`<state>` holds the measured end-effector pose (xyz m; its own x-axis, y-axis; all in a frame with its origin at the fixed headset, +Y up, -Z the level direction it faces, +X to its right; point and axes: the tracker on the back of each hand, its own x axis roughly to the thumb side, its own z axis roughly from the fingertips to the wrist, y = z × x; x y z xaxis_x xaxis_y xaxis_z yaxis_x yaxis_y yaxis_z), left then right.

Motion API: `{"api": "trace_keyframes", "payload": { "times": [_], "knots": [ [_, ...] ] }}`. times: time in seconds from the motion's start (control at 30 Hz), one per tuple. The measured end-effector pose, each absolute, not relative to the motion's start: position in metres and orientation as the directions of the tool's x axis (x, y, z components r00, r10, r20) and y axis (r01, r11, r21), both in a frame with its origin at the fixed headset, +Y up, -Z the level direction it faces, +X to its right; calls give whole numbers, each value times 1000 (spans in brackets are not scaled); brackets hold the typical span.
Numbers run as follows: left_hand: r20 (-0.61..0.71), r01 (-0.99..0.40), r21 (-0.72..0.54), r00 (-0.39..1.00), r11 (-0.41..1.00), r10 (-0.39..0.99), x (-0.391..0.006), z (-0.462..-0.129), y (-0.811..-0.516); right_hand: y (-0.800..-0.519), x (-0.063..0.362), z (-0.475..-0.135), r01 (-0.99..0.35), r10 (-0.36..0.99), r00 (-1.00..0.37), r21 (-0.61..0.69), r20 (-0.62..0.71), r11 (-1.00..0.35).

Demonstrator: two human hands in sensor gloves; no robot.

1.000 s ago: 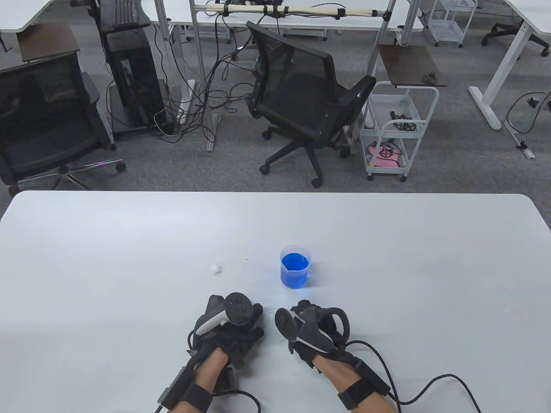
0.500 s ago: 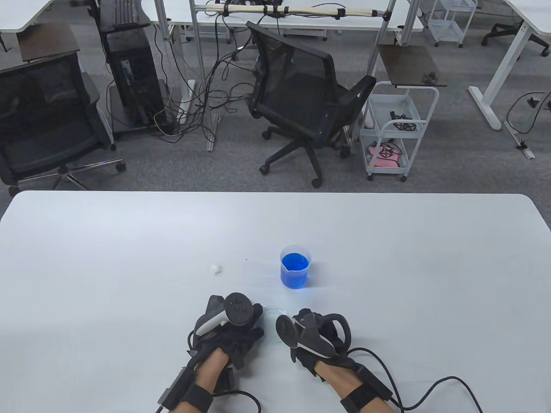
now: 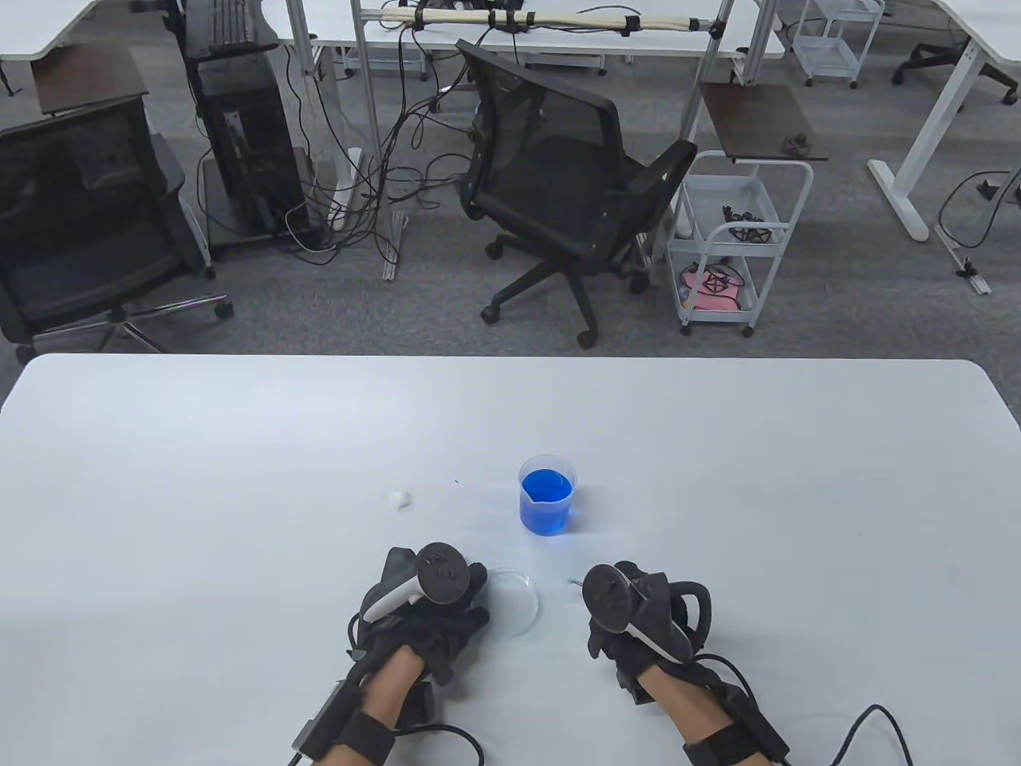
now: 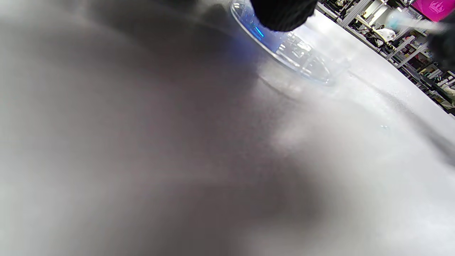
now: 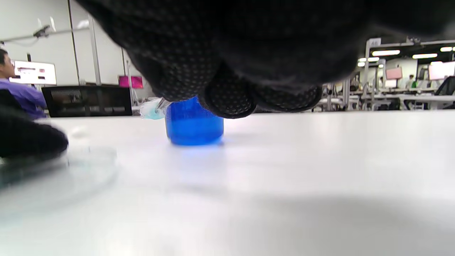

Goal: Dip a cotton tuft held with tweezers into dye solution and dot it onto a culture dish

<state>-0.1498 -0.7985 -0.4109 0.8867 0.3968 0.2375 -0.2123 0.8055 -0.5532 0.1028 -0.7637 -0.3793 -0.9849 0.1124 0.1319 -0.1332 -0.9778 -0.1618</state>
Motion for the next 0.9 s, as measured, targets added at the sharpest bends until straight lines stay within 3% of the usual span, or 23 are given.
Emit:
{"api": "trace_keyframes", "payload": {
  "times": [0.27,0.63,0.9],
  "knots": [
    [236,-214,-552,887,806,397,-150,-410,-799,-786,96,-382,-65,50,-989,-113,138,-991],
    [235,-216,-551,887,806,398,-150,-410,-799,-777,103,-375,-54,46,-991,-60,124,-997],
    [235,-217,-552,886,805,399,-150,-411,-799,-744,131,-375,-287,279,-957,-127,73,-949]
  ]
}}
